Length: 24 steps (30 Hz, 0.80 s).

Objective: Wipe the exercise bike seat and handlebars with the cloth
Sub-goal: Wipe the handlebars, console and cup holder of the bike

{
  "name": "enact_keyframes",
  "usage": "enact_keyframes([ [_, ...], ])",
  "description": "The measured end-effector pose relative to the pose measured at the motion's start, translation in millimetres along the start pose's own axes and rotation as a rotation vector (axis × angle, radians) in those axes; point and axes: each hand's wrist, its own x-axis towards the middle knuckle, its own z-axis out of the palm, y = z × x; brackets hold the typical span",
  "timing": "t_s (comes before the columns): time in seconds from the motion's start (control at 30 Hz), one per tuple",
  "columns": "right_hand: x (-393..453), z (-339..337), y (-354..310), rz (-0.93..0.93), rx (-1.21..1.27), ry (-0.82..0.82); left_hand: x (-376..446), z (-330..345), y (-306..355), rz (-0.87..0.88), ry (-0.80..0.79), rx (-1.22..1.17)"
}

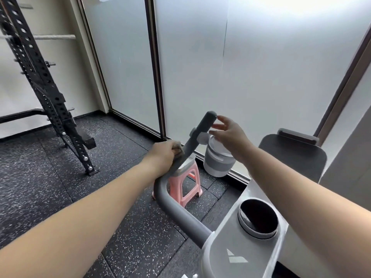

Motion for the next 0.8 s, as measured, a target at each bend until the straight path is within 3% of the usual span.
enact_keyframes([
  [0.1, 0.8, -6.1, -0.1, 0.007, 0.054, -0.034, 15.8, -8.3, 22.6, 0.021, 0.286, -0.188],
  [0.13, 0.2, -7.0, -0.6, 0.011, 0.078, -0.05, 26.0, -4.2, 34.2, 0.059, 0.29, -0.188],
  [0.27, -0.9, -9.8, 0.7, -0.014, 0.113, -0.106, 55.6, 37.7, 61.2, 0.224, 0.033, -0.086],
  [0.43, 0.5, -14.0, -1.3, 0.029, 0.175, -0.162, 38.9, 52.0, 17.1, 0.418, 0.136, 0.229],
  [0.6, 5.6, -15.6, 0.7, 0.052, 0.185, -0.158, 15.9, 23.7, 1.1, 0.171, -0.04, 0.306],
  [0.73, 7.2, -14.5, -2.0, 0.095, 0.348, -0.142, 31.0, 6.8, 26.7, 0.146, 0.187, 0.07],
  [0.8, 7.7, -12.8, -1.8, 0.108, 0.385, -0.145, 51.2, 18.3, 53.1, 0.191, 0.159, -0.04],
])
